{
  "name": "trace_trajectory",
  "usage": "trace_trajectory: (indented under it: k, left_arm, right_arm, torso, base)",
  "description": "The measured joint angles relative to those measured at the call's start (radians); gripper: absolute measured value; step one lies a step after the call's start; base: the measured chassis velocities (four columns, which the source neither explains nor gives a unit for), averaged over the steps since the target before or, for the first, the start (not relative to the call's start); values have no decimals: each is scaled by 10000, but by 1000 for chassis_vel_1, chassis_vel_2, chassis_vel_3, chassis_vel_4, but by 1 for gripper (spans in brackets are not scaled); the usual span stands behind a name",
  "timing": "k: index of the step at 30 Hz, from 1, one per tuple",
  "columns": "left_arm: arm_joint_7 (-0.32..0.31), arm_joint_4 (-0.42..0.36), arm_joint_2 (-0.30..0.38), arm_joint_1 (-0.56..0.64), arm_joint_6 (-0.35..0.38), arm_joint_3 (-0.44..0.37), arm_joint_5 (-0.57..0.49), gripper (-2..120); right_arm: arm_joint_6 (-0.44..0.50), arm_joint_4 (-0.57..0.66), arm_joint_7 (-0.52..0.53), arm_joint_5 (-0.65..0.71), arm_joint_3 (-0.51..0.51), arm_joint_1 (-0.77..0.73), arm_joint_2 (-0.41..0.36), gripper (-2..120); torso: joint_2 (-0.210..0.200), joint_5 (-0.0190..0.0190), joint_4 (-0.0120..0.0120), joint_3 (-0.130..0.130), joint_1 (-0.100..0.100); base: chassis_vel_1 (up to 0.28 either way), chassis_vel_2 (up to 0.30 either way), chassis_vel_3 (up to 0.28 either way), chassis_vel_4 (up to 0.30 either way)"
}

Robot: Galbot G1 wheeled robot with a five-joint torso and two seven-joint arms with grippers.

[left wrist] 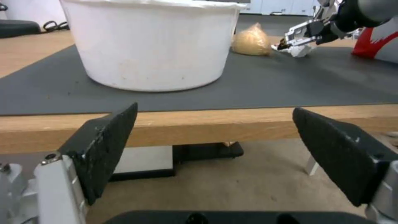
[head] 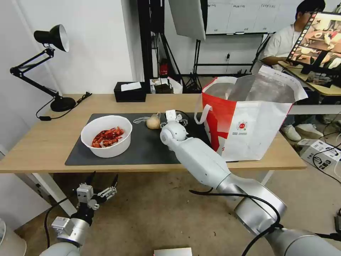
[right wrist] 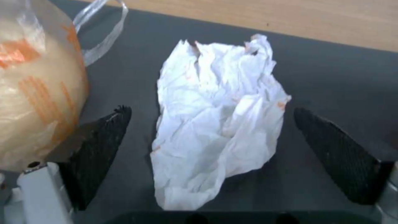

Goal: Pick up the trash from the table and place it into the takeout bag.

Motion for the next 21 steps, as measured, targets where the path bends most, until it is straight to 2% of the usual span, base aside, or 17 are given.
trace_trajectory:
  k: [10,12,14,16,17,19,21]
  left_arm:
    - [9,96,49,-78,-8,31,-30,100]
    - [11,111,47,-97,-9,64,-32,100]
    - [12,115,47,-105,-9,75,-32,100]
    - [12,130,47,-131,-10,102,-32,100]
    - [12,130,47,-131,-10,102,-32,100]
    - [12,159,52,-163,-10,131,-31,100]
    - [12,166,60,-168,-10,143,-30,100]
  right_arm:
    - [-20,-57,-82,17,-3,7,25,98]
    - [-20,-74,-96,15,-3,-24,24,91]
    - [-19,-82,-110,10,0,-30,22,89]
    - [-5,-99,-124,2,12,-39,16,80]
    - [-5,-99,-124,2,12,-39,16,80]
    - [12,-113,-129,-3,39,-60,12,68]
    - [16,-115,-132,-6,47,-70,10,65]
  torso:
    - [0,0,0,0,0]
    - [0,0,0,0,0]
    - [0,0,0,0,0]
    - [0,0,0,-1,0]
    - [0,0,0,-1,0]
    - [1,0,1,-1,0]
    - [0,0,1,-2,0]
  base:
    - [0,0,0,0]
    - [0,0,0,0]
    - [0,0,0,0]
    - [0,0,0,0]
    - [0,0,0,0]
    - [0,0,0,0]
    - [0,0,0,0]
